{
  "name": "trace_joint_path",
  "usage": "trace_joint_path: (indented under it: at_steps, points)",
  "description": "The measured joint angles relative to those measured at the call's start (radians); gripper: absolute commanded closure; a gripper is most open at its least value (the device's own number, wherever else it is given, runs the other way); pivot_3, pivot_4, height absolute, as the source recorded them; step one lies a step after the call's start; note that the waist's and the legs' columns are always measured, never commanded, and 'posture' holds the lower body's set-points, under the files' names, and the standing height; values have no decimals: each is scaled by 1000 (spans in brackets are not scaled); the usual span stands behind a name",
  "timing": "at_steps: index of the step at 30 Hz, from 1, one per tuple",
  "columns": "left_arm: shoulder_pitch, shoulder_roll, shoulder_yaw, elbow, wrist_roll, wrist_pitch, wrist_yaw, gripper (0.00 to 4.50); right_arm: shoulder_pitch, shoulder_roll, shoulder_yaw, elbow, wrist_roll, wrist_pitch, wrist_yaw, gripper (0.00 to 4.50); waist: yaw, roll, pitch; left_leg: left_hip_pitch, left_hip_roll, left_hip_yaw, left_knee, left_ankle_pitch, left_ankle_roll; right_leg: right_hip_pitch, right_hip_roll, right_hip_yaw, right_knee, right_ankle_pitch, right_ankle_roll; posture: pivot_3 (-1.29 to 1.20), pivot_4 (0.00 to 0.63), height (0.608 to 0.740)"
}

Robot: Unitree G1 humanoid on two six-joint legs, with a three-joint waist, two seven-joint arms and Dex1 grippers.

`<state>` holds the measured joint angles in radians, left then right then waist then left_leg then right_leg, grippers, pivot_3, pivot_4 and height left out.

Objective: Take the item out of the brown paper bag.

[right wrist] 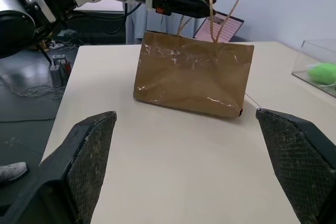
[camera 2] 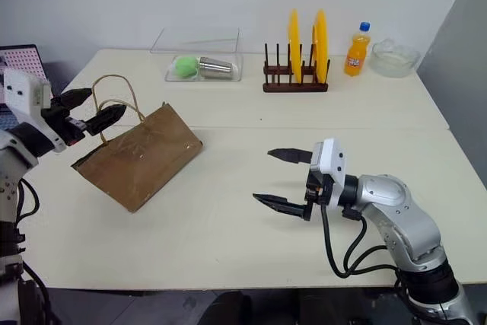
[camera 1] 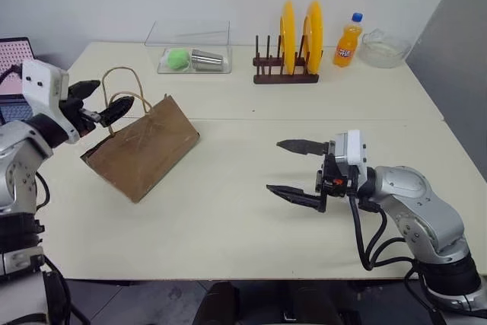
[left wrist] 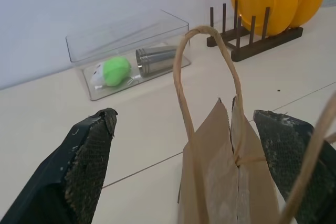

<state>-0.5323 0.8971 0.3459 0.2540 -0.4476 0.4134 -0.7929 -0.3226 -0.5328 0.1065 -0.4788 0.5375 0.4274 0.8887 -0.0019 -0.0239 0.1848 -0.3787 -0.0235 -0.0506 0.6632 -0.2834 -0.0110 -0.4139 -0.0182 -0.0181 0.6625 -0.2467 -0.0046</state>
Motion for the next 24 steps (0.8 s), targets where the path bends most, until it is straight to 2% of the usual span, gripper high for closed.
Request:
trace_joint_path:
  at_steps: [2, 5, 16, 24]
  points:
    - [-19, 1, -18, 33, 6, -2, -22, 267, 2, -4, 0, -1, 0, 2, -4, 0, 0, 0, 0, -1, 0, 0, 0, 0, 0, -1, 0, 0, 0, 0, -1, 0, 150, 740]
    - [-42, 1, -39, 76, 17, -5, -54, 940, 3, -9, -1, -6, 0, 10, -8, 0, 0, 0, 0, -2, 0, 0, 0, 0, 0, -2, 0, 0, 0, 2, -4, 0, 150, 740]
    - [-141, -4, -82, 202, 77, -70, -96, 4481, 19, -17, -3, -27, 0, 21, -17, 0, 0, 0, 0, -2, 0, 0, 1, 0, 0, -2, 0, 0, 1, 2, -3, 0, 150, 740]
    - [-262, -33, -136, 281, 107, -115, -151, 4481, 31, -38, -10, -58, 4, 39, -24, 0, 0, -1, 0, -3, 0, 0, 1, 0, 0, -2, 0, -1, 1, 2, -4, 0, 150, 740]
